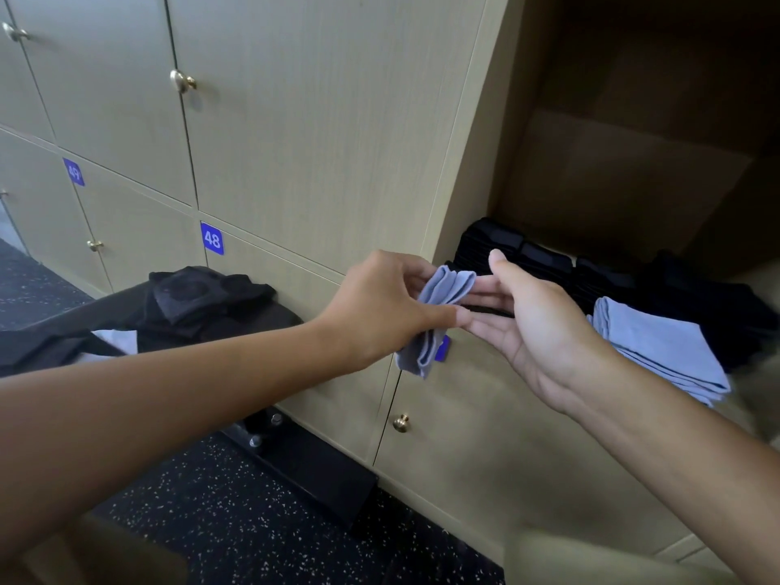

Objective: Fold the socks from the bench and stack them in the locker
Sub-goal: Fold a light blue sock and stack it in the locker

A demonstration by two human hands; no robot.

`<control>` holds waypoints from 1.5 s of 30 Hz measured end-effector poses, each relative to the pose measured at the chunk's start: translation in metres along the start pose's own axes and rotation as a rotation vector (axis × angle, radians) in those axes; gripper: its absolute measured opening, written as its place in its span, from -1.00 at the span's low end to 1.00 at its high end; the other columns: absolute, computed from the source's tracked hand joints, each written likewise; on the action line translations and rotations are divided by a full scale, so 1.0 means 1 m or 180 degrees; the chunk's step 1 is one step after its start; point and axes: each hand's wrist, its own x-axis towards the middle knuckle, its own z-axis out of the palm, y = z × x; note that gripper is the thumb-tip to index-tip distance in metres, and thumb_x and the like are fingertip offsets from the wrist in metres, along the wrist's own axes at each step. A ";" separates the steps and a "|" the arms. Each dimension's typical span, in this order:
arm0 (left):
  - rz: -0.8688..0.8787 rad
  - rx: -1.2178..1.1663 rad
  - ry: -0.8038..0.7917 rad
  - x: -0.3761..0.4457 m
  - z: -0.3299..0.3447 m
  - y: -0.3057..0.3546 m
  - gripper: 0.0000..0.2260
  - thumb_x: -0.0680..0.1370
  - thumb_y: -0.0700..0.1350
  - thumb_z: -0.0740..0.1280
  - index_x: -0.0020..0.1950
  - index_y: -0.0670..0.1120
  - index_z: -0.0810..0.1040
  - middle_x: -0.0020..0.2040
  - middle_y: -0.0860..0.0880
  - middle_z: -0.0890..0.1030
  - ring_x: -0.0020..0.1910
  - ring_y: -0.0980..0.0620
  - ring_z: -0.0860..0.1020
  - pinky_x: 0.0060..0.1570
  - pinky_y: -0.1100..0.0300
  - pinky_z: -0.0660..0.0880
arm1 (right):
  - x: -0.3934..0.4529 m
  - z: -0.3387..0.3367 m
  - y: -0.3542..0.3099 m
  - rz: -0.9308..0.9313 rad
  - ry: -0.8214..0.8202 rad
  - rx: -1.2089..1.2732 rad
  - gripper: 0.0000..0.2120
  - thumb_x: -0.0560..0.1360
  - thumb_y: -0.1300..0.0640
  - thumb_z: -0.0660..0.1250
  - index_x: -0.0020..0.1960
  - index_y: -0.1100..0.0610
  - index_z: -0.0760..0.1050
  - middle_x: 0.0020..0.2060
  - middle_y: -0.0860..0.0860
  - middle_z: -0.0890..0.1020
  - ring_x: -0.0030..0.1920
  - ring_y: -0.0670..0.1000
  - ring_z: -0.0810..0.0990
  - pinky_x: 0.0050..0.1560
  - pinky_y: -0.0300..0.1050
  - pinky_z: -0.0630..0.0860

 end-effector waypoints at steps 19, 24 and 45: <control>0.0374 -0.0707 0.0222 0.004 0.014 0.012 -0.84 0.60 -0.25 0.32 0.13 -0.08 0.62 0.06 0.07 0.72 0.12 0.14 0.63 0.17 0.20 0.52 | 0.009 -0.035 -0.006 -0.0595 -0.0058 -0.0662 -0.70 0.58 0.36 0.32 0.24 0.11 0.61 0.05 0.02 0.74 0.10 0.07 0.72 0.27 0.19 0.57; 0.0275 -0.0326 0.0344 0.015 0.021 0.009 -0.75 0.60 -0.17 0.37 0.10 0.12 0.36 0.18 0.19 0.43 0.06 0.31 0.43 -0.10 0.34 0.41 | 0.009 -0.053 -0.023 -0.0671 0.0228 -0.0319 -0.75 0.62 0.34 0.28 0.24 0.14 0.58 0.05 0.03 0.74 0.06 0.07 0.73 0.18 0.15 0.63; 0.0287 -0.1338 -0.0154 0.070 0.108 0.041 -0.73 0.54 -0.36 0.42 0.12 -0.03 0.67 0.16 -0.05 0.67 0.00 -0.06 0.69 -0.04 0.11 0.66 | 0.009 -0.151 -0.040 -0.0952 0.0920 -0.1488 -0.66 0.54 0.20 0.45 0.08 -0.20 0.42 0.05 0.08 0.68 0.04 0.07 0.70 0.15 0.15 0.64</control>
